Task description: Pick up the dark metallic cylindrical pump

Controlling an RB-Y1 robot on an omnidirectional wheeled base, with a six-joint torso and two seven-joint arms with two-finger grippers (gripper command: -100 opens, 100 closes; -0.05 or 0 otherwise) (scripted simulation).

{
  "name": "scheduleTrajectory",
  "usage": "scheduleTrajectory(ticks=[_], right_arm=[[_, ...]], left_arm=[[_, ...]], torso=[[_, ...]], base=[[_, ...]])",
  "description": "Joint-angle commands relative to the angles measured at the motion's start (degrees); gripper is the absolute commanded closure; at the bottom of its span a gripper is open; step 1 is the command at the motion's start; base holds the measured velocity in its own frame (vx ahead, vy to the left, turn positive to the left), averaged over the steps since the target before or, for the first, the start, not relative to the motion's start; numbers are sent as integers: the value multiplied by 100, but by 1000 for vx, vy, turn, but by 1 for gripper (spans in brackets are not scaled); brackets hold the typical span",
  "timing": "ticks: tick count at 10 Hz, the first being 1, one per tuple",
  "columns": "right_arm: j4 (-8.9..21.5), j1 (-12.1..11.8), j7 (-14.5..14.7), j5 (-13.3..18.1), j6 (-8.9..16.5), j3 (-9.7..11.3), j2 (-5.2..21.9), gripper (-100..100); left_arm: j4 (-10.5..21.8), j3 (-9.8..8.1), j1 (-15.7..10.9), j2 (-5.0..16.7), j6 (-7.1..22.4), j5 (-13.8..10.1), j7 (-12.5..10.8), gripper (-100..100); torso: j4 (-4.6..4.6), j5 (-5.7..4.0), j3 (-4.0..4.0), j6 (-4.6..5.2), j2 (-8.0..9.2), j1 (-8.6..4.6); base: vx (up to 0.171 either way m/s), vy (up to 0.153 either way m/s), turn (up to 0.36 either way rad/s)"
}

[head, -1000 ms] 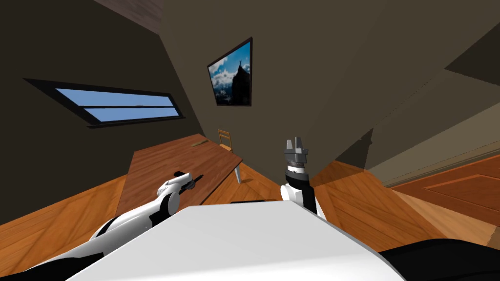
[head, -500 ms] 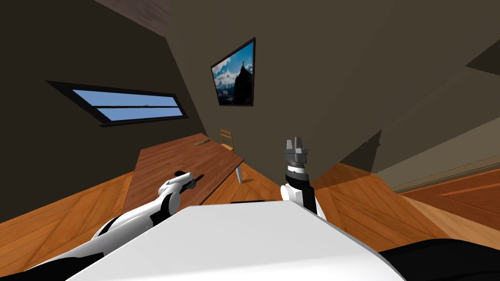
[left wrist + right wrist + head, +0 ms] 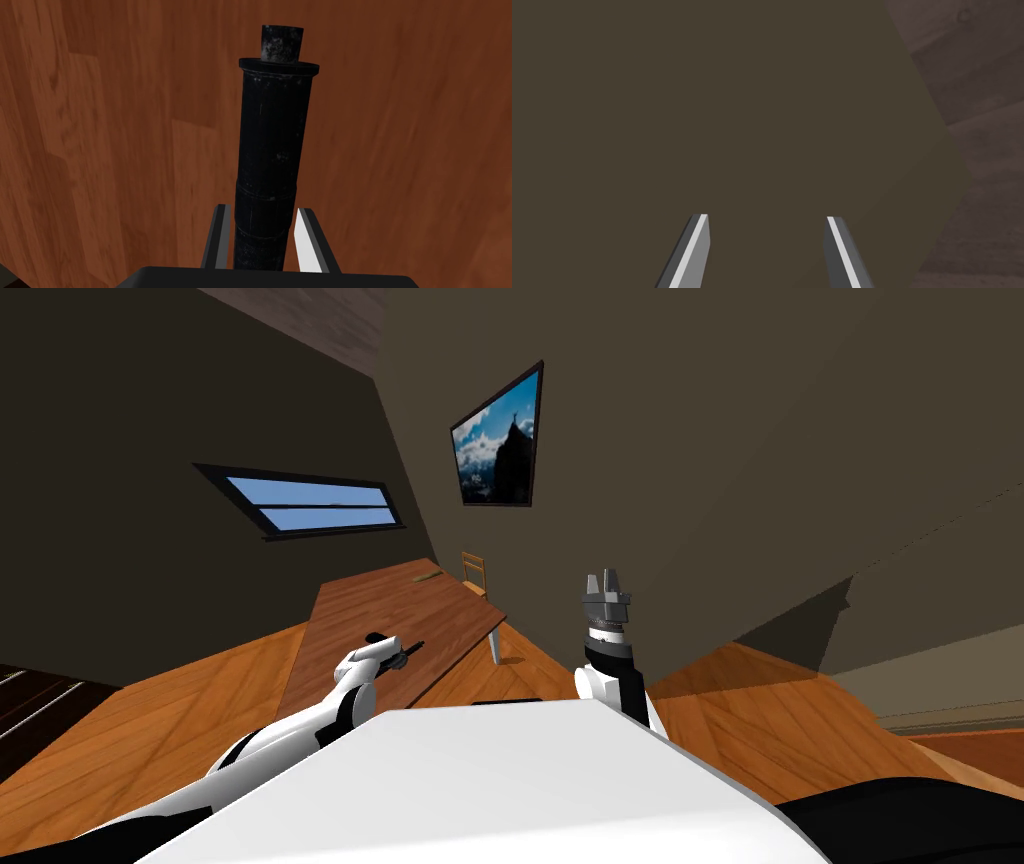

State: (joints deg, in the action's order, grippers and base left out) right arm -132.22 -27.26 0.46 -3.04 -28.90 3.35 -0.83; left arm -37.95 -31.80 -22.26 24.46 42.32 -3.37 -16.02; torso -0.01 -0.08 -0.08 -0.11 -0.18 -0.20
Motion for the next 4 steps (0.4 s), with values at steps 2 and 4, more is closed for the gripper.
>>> scheduleTrajectory(ticks=[2,4], right_arm=[[0,0,0,0,0,0,0,0],[0,1,0,0,0,1,0,0]], left_arm=[[-309,108,-102,-154,268,9,241,100],[-313,84,-43,-141,248,17,180,0]], torso=[[0,-1,-1,0,-1,-2],[2,0,2,7,2,2]], base=[[56,-45,298],[17,-16,30]])
